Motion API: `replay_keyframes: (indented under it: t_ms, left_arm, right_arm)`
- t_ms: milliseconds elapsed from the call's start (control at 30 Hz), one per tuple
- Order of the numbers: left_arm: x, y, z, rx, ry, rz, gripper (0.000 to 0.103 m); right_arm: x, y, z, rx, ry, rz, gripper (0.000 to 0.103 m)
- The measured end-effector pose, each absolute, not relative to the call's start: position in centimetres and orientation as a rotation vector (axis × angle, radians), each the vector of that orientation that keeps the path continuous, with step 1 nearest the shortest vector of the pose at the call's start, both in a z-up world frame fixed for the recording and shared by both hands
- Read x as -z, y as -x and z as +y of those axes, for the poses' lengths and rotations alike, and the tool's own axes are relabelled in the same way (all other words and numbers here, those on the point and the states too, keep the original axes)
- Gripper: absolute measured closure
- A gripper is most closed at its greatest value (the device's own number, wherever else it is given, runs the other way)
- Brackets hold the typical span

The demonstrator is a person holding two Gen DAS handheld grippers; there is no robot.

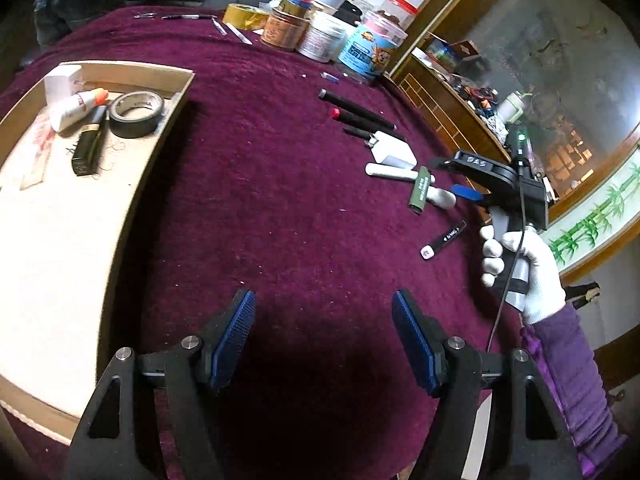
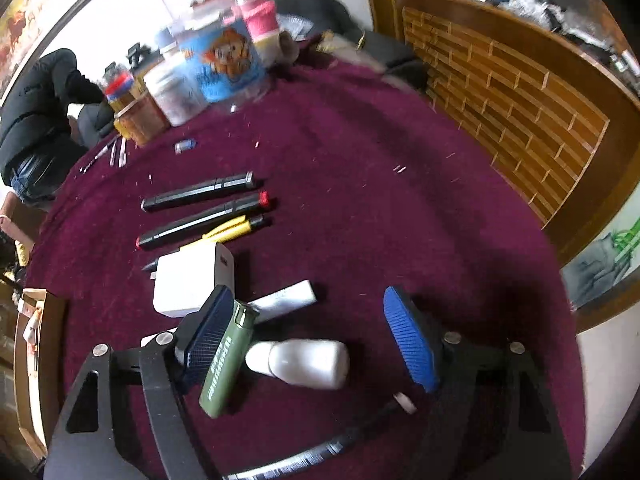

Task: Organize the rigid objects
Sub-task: 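Grasp the green lighter with the right tool while the left tool reaches the white stick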

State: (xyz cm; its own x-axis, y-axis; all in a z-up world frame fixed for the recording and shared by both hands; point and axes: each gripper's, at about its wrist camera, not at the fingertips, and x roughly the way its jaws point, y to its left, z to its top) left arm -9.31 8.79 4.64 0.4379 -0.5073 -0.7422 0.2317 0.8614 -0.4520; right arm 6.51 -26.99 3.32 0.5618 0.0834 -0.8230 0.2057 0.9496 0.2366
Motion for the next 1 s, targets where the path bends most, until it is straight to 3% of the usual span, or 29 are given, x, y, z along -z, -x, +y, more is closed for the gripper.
replay_keyframes:
  t_ms: [67,200,233,467,667,1000]
  left_arm:
    - [-4.6,9.4,9.1,0.458,0.309,1.018,0.038]
    - [-4.2,9.2,9.2,0.451,0.316,1.025,0.038]
    - [-4.0,9.2,9.0,0.451,0.316,1.028,0.038]
    - [-3.2,9.1,8.5,0.477,0.31,1.053,0.038]
    - [-3.8,9.0,8.2,0.496,0.252,1.034,0.038]
    - [-4.7,4.6,6.1,0.46,0.064,1.029,0.039]
  right_arm:
    - [-2.4,-7.2,-26.4,0.003,-0.364,1.012,0.054]
    - [-2.0,-6.8,-23.4,-0.094,-0.335,1.042,0.063]
    - [-2.0,-6.5,-22.4,-0.134,-0.33,1.052,0.07]
    - [-2.1,-3.5,-15.6,-0.459,-0.3,1.126,0.072]
    - [-5.6,-1.2,-18.6,-0.346,-0.293,0.928,0.072]
    - [-3.3,-0.4,-24.2,-0.154,-0.434,0.742,0.072]
